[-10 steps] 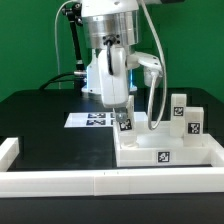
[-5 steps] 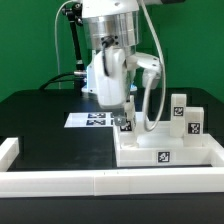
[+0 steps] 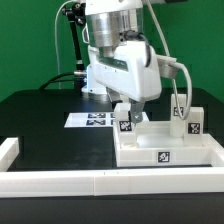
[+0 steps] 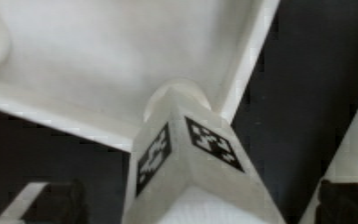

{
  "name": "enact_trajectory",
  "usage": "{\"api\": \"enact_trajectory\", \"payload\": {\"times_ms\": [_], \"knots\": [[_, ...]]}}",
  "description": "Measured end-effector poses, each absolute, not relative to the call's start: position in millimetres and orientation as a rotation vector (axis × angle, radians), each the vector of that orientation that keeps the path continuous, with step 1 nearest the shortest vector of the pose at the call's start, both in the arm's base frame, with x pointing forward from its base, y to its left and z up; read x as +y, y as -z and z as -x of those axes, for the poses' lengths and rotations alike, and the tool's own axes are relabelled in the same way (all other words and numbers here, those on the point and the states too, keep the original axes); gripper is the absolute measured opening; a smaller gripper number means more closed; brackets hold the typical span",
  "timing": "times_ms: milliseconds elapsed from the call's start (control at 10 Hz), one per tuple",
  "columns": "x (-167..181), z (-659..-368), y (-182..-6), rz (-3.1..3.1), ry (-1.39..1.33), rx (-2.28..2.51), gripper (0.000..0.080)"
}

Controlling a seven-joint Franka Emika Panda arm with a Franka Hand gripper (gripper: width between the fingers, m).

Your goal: Assemble square table

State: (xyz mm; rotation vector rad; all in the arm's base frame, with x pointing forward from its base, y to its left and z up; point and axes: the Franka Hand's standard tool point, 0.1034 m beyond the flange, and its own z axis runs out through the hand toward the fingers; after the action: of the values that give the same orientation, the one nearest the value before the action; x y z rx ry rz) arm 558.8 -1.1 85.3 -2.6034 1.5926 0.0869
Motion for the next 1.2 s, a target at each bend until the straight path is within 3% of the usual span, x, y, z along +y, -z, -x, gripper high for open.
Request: {"api": "enact_trajectory", "payload": {"times_ms": [1200], "knots": [[2.7, -558.1, -82.1, 3.021, -0.014, 0.503, 0.0626]]}}
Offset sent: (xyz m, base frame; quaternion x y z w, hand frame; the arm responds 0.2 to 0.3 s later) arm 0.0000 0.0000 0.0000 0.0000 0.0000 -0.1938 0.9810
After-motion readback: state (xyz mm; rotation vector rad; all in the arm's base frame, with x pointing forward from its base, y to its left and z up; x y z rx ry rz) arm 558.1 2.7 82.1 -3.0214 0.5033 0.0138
